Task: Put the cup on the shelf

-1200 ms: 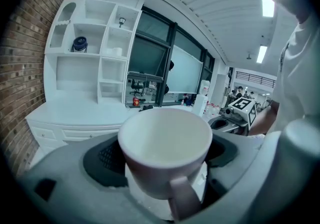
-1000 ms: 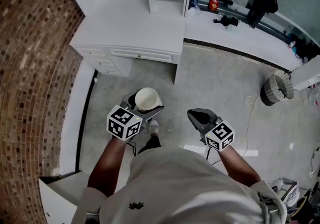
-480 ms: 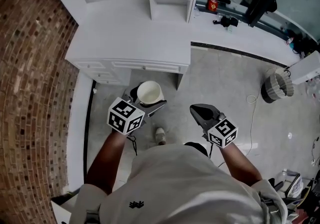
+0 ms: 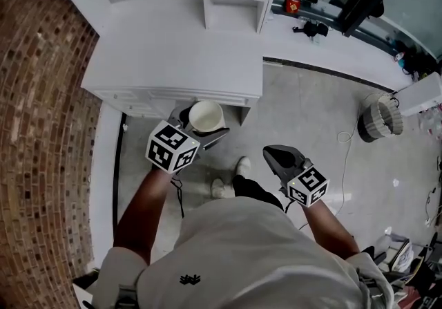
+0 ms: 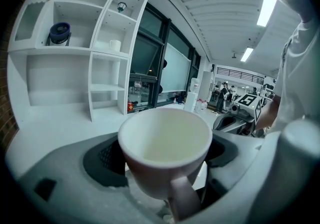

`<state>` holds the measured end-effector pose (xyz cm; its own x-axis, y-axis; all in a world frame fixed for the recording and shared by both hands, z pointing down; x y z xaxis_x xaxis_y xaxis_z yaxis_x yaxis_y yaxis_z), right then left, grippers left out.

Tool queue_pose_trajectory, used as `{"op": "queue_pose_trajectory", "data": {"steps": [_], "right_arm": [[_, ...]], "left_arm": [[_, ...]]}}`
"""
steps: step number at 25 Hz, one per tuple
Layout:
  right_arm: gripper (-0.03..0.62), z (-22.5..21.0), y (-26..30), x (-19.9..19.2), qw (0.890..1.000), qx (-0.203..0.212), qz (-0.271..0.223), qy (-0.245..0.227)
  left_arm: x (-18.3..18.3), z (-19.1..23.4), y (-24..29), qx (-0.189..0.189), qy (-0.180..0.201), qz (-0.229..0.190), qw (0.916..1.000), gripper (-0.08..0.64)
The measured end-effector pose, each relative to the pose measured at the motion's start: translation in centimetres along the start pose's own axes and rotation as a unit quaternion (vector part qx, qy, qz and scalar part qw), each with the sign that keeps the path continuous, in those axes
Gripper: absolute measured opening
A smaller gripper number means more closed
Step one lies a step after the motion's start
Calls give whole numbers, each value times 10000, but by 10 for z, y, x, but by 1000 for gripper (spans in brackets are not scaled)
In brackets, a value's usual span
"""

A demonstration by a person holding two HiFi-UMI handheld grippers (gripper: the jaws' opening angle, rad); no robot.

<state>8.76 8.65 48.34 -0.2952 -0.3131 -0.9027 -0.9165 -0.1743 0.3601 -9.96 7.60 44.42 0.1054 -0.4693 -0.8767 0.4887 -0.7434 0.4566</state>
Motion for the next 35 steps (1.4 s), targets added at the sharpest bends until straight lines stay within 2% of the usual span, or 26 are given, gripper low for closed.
{"op": "queue_pose_trajectory", "data": {"steps": [12, 22, 35], "right_arm": [[11, -102, 17, 44, 9996, 159, -185, -108], [11, -162, 27, 46, 9999, 127, -82, 2], [11, -224, 67, 91, 9959, -788, -392, 217]], "left_arm": [[75, 56, 74, 179, 137, -4, 9997, 430], [127, 113, 133, 285, 166, -108, 9994, 430], [199, 233, 199, -11, 610, -44, 9981, 430]]}}
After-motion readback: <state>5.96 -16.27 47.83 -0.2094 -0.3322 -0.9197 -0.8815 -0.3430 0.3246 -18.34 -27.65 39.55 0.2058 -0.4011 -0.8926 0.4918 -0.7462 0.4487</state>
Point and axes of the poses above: the fingertips, and each gripper's own axes: y forward along the fingers, z to its left, x out of its top, the point moved 3 cm from there along -y, backward along the fingers, and after that the axes turned 2 degrees about y, right-handed, at the moved point
